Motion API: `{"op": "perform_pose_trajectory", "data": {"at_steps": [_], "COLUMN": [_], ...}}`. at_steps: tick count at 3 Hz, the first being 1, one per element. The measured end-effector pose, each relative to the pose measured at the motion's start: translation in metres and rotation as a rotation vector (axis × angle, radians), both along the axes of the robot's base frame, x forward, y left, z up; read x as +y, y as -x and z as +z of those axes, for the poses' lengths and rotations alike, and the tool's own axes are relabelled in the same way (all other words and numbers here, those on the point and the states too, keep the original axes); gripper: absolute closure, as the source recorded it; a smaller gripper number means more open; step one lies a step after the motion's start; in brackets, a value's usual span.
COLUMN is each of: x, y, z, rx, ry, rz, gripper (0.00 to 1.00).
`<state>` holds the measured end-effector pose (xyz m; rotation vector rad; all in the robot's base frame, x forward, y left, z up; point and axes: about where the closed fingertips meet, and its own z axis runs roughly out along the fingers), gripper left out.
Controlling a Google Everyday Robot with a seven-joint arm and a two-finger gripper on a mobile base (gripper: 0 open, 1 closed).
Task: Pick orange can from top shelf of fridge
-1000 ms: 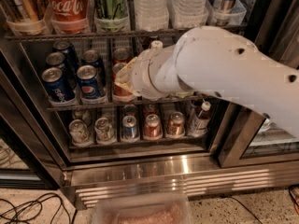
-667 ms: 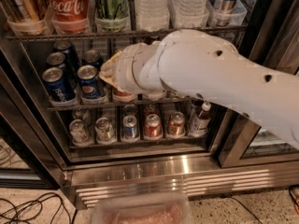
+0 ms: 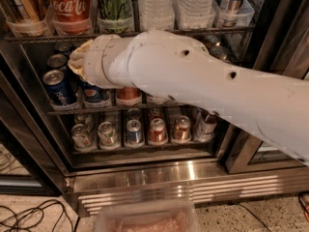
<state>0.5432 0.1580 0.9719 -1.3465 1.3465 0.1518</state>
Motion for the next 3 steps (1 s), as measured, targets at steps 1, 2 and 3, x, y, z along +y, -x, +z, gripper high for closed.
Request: {"op": "perform_pose_trajectory", "data": {"at_steps": [1,2,3], "x": [0.022,0.045,0.045], "y": [-0.001,0.001,0.001], "z": [0.022,0.042,0.042], "rx": [-0.05,-0.089,-0.09], "ry": [-0.033,-0.072,-0.073], "rz": [0.008,0.026,0.026], "gripper": [1.0,1.0,1.0]}}
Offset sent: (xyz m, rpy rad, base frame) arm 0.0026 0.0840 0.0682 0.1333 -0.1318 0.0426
